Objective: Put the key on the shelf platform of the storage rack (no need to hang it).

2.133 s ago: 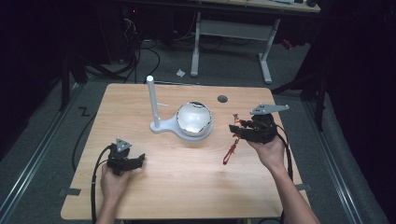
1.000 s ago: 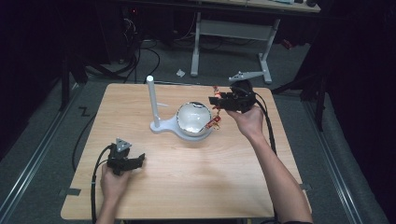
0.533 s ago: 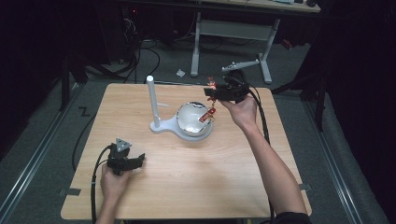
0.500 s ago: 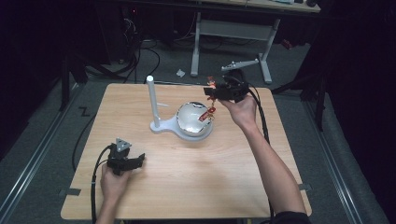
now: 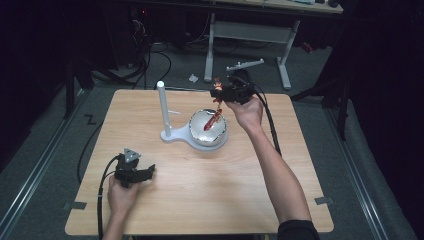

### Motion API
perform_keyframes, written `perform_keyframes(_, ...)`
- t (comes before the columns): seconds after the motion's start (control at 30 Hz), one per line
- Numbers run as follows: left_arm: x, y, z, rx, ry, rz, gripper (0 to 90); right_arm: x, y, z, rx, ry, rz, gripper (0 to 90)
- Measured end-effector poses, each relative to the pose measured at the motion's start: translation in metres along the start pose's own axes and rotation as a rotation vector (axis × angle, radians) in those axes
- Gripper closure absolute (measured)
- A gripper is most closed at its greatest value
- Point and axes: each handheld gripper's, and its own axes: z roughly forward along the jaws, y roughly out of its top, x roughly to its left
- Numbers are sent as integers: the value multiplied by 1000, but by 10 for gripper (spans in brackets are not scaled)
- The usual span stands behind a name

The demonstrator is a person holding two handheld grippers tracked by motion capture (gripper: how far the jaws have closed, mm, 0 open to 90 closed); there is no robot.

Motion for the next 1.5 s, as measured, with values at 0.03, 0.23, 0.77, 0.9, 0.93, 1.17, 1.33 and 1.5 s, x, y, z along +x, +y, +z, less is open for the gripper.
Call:
perform_keyframes(0.03, 0, 0, 0, 0, 0, 0, 236, 1, -1, 4, 3, 1, 1, 641)
perform_keyframes(0.23, 0, 0, 0, 1, 1, 2, 231, 5, -10, 25, 35, 4, -5, 639)
perform_keyframes(0.77, 0, 0, 0, 2, -3, 5, 230, 3, -39, 55, 97, 34, -25, 658)
perform_keyframes(0.9, 0, 0, 0, 2, -3, 5, 230, 2, -48, 60, 113, 41, -26, 662)
perform_keyframes(0.93, -1, 0, 0, 2, -4, 4, 230, 2, -50, 61, 117, 41, -24, 662)
perform_keyframes(1.17, 0, 0, 0, 2, -3, 5, 230, -3, -67, 69, 143, 24, -4, 659)
perform_keyframes(1.33, 0, 0, 0, 2, -3, 5, 231, -9, -77, 73, 163, 7, 17, 652)
perform_keyframes(1.5, 0, 0, 0, 2, -4, 5, 232, -10, -81, 73, 151, 29, 38, 588)
